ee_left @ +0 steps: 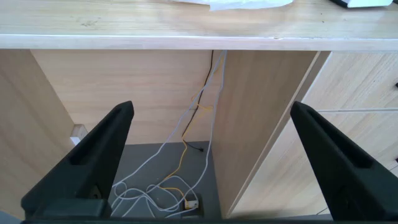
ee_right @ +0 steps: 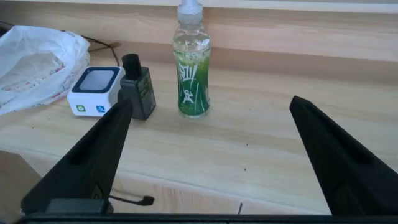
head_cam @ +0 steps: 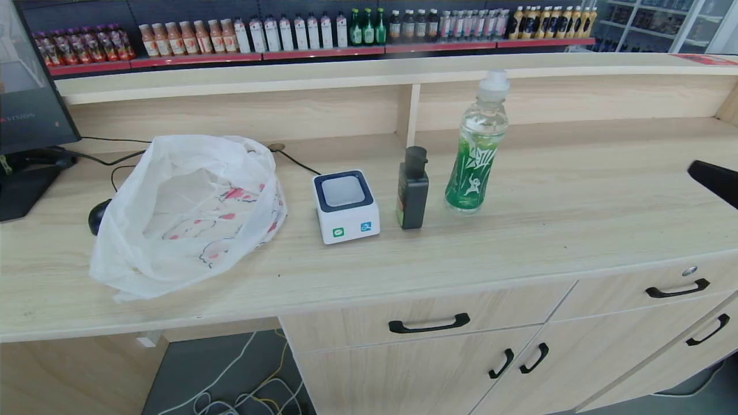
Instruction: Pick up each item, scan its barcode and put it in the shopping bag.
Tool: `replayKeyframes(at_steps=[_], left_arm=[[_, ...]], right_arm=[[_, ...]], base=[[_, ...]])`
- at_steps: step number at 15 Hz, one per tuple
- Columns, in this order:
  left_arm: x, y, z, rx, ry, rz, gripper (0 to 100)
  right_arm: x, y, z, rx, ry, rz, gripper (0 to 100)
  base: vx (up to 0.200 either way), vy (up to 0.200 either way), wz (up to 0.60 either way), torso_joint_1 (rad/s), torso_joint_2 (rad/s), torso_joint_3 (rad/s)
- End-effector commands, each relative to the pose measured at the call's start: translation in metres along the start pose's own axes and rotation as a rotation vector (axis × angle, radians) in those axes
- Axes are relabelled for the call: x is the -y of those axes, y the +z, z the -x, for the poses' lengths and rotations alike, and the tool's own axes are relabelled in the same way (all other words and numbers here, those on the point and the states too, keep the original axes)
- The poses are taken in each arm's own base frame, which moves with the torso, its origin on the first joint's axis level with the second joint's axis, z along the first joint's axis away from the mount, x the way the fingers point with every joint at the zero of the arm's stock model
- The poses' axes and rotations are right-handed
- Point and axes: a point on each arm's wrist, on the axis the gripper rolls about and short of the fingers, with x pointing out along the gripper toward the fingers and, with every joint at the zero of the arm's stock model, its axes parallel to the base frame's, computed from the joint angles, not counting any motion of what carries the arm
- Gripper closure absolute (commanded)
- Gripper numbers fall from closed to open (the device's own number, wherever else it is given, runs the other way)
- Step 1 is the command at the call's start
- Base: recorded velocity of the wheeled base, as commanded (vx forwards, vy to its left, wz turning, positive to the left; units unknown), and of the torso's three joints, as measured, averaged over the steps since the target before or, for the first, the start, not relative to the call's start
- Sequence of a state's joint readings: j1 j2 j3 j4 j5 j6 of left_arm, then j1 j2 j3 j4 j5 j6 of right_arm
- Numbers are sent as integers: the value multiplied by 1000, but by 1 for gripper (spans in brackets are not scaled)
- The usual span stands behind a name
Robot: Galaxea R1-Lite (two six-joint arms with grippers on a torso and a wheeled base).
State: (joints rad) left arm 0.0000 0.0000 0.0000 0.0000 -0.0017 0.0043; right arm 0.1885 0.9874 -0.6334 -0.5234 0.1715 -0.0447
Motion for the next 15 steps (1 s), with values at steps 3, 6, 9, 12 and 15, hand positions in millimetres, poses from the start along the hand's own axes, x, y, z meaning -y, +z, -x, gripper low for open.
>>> replayKeyframes(at_steps=[3,6,9,12,15], left_arm=[[0,0,0,0,0,0,0],[0,0,0,-2,0,0,0],[0,0,0,-2,0,1,0],[0,0,0,-2,0,0,0],[0,0,0,-2,0,0,0]], right_arm=[[-14,-50,-101,-3,72,78,0],[-45,-60,-121,39,17,58,0],[-63,-68,-123,8,-87,43,0],[-84,-76,-130,7,-151,22,0],[-98,-91,-137,13,-141,16,0]], base=[[0,0,0,0,0,0],[0,0,0,0,0,0],[0,0,0,0,0,0],[0,0,0,0,0,0],[0,0,0,0,0,0]])
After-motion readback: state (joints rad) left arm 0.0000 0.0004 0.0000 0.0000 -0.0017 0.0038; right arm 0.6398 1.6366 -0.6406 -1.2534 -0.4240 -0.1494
